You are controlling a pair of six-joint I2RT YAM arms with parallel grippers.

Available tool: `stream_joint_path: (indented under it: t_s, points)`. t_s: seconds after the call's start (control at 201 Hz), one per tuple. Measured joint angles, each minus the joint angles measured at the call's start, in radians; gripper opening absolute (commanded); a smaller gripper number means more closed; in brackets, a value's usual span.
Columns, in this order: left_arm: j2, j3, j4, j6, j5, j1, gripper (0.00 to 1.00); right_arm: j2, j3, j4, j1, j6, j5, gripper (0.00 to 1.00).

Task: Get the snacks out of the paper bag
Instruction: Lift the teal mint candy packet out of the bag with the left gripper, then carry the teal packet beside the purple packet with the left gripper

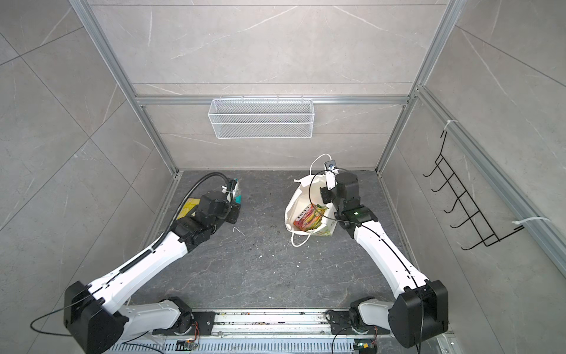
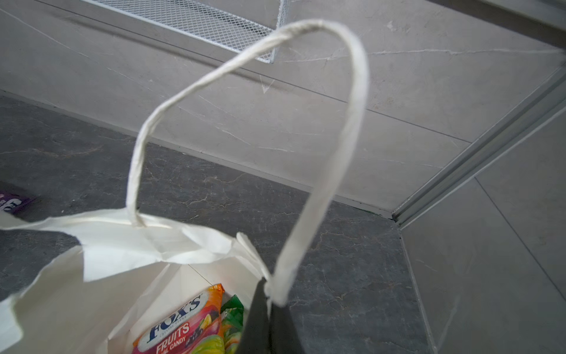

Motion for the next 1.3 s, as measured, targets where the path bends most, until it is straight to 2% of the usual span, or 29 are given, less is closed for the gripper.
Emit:
stream_joint_path:
  t_s: [0.294,0.577,1.304]
  points:
    - [0.275,0.161,-0.077,-0.1,0.014,0.0,0.0,0.018,0.025,-0.023,-0.014,-0.008,-0.005,0.0]
    - [0.475,0.328,-0.18,-0.165,-0.019,0.0,0.0,0.027,0.025,-0.027,-0.019,-0.008,-0.031,0.0]
    - [0.808,0.761,-0.584,-0.207,-0.106,0.0,0.0,0.027,0.025,-0.027,-0.019,-0.008,-0.073,0.0]
